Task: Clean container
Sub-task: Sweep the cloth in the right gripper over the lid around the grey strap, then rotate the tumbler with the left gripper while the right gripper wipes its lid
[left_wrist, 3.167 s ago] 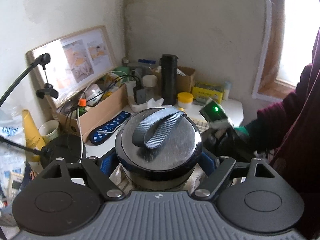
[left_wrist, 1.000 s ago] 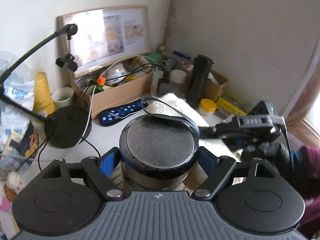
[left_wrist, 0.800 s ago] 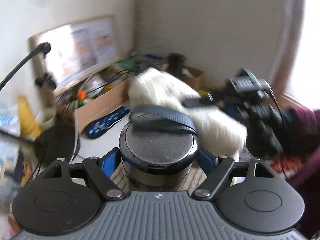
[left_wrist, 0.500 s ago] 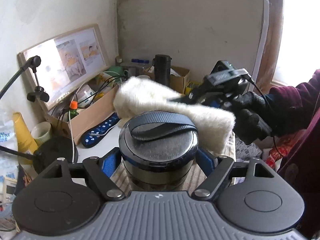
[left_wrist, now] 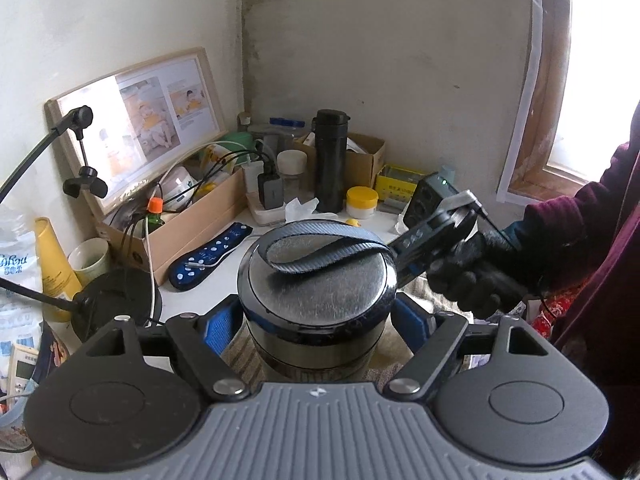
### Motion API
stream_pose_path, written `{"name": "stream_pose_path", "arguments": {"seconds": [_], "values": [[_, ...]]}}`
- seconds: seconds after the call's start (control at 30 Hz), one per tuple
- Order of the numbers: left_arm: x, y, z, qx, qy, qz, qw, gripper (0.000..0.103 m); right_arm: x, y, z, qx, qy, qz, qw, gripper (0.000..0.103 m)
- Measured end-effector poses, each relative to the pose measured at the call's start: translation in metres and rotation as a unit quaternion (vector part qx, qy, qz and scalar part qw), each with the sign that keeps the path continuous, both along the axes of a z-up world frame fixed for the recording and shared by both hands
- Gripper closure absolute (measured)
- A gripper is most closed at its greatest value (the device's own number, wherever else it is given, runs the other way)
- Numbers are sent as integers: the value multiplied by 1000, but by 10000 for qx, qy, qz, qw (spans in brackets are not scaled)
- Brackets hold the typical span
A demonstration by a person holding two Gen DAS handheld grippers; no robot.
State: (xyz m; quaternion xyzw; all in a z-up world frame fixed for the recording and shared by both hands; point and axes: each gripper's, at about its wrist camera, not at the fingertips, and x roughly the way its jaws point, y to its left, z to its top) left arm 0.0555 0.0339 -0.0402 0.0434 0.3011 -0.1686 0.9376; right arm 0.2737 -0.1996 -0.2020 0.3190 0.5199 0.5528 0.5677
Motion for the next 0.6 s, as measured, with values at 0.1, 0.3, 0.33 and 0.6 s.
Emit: {"name": "stream_pose_path", "arguments": {"seconds": [0.1,0.3,0.33,0.6], "values": [[-2,2,0,-22,-11,3,10000,22,2,3,-7,-324,-175,43,9993,73],[-5,4,-1,-40,-26,-34,10000,22,1,10,-17,-892,-659,183,9937,73],[-6,5,-1,-40,-27,-44,10000,22,0,11,-19,-986,-770,200,9919,73],[-9,8,0,-42,-41,-138,9999,25,-28,34,-10,-2121,-2672,581,9382,73]]}}
